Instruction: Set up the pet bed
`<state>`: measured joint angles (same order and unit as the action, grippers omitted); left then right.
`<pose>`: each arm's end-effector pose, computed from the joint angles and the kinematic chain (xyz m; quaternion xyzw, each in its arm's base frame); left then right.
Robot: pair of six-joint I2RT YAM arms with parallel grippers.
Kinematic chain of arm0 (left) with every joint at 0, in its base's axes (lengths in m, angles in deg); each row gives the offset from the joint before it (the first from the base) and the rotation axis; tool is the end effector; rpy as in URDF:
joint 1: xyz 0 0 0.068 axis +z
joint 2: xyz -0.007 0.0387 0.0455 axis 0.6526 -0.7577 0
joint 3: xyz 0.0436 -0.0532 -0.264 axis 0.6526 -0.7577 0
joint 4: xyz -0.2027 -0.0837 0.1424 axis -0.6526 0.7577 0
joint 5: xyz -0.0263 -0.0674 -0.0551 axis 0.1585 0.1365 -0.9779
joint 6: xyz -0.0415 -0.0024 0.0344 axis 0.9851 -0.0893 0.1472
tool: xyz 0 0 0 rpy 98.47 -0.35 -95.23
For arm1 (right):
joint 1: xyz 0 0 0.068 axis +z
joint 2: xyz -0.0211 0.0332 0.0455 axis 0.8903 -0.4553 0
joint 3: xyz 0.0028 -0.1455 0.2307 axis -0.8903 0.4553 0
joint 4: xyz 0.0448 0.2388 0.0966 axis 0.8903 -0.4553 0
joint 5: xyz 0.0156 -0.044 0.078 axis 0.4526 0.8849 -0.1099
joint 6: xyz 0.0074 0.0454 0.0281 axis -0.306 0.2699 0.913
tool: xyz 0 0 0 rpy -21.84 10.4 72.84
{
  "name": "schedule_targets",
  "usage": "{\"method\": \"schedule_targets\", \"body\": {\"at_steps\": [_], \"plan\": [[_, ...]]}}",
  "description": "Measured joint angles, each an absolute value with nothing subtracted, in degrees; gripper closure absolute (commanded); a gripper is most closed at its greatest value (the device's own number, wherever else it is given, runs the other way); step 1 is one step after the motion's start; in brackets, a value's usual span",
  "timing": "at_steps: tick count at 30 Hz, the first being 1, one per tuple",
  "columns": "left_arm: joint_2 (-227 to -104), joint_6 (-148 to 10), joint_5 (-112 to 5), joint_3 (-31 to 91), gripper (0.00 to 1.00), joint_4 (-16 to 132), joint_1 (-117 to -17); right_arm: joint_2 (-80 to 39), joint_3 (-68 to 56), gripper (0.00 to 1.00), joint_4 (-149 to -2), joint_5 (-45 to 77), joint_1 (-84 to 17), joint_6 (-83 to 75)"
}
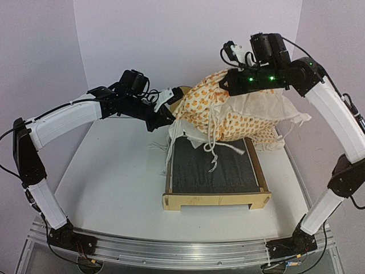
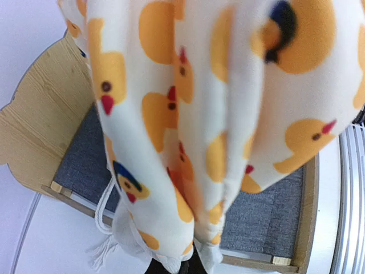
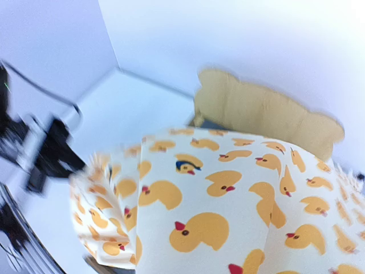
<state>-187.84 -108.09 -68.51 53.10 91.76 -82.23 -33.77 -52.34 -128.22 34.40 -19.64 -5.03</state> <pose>0.2854 -0.2711 0.3621 0.5658 0.6631 -0.2340 0.4307 0.2447 0.2210 0.4947 -0.2238 0.8153 0.1436 0.5144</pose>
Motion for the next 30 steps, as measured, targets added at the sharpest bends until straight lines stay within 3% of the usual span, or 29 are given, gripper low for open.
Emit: {"method": "schedule_targets", "body": {"at_steps": [3,7,8,11,13,14,17,18,19,26,30], "plan": [[-187.8,-108.8,-68.1,52.6,1.0,94.1,-82.0,-29.8,-41.7,0.99,-127.8,34.3,-20.5,-6.5],[-186.4,-110.3,-69.1,48.9,1.0,97.2,-81.9,-22.1,-24.6,0.89,-129.3,30.3,-22.4,-6.6],[-185.5,-111.3,-69.9,47.3,1.0,98.3,-82.2,-20.3,-21.0,0.83,-129.7,28.4,-22.7,-6.3],[-181.8,-115.8,-72.9,42.4,1.0,102.5,-83.4,-15.4,-12.9,0.49,-131.7,21.4,-22.7,-3.7],[-178.7,-121.0,-75.4,39.1,1.0,107.2,-84.0,-12.3,-9.1,0.38,-133.2,17.2,-22.7,-1.7],[-177.4,-124.1,-76.9,38.1,0.93,110.2,-84.2,-10.8,-7.6,0.35,-134.1,15.0,-22.7,-0.3],[-175.6,-134.5,-81.8,37.6,0.41,120.2,-84.2,-7.2,-5.6,0.27,-137.1,10.6,-23.0,3.9],[-175.5,-137.2,-83.3,37.6,0.3,122.9,-84.2,-6.2,-5.5,0.13,-137.8,9.5,-23.2,5.1],[-175.7,-140.6,-84.4,37.7,0.24,125.8,-84.2,-5.1,-5.6,0.1,-137.9,8.7,-24.0,6.5],[-182.7,-153.5,-85.6,51.5,0.11,135.6,-83.8,0.4,-11.5,0.07,-139.2,13.0,-32.8,15.0],[-189.2,-141.8,-85.7,62.9,0.11,128.5,-83.1,0.3,-11.8,0.07,-140.4,23.4,-37.3,23.9]]}}
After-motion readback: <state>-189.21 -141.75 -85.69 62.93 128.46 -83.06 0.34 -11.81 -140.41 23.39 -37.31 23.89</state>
